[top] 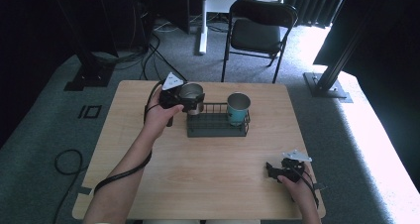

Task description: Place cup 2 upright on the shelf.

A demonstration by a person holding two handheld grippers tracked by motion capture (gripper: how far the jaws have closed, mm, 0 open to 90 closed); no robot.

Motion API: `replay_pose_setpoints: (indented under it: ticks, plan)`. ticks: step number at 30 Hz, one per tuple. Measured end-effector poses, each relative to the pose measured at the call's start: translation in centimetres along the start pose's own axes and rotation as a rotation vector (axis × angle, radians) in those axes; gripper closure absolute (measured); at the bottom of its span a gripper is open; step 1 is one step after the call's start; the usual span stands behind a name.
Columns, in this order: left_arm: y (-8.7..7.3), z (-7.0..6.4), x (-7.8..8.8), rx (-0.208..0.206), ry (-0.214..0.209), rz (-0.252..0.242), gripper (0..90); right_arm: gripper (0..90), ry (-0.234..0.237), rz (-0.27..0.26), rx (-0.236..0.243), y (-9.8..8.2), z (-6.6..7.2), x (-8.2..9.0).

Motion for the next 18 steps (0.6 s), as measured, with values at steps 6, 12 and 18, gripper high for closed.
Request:
replay_pose_setpoints:
  ticks: [6, 12, 18]
  plan:
    - [-0.5, -0.6, -1.4, 0.01, -0.021, 0.012, 14.1, 11.1, 0.0, -0.001, -0.001, 0.0, 0.0, 0.0]
    - [-1.2, -1.2, -2.9, 0.005, -0.038, 0.028, 14.0, 11.2, 0.0, -0.001, -0.002, 0.0, 0.0, 0.0]
    - [-2.4, -1.2, -4.2, 0.01, -0.041, 0.051, 14.0, 11.1, 0.0, 0.0, 0.0, 0.0, 0.0, 0.0]
Point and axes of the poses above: each handheld gripper's, and its own axes: x roughly backward along the jaws, y roughly out of its top, z roughly to its left, the point moved 4 cm from there along -x, roughly forward along the jaws, and after that the axes turned 6 degrees about x, right-handed, at the moved point
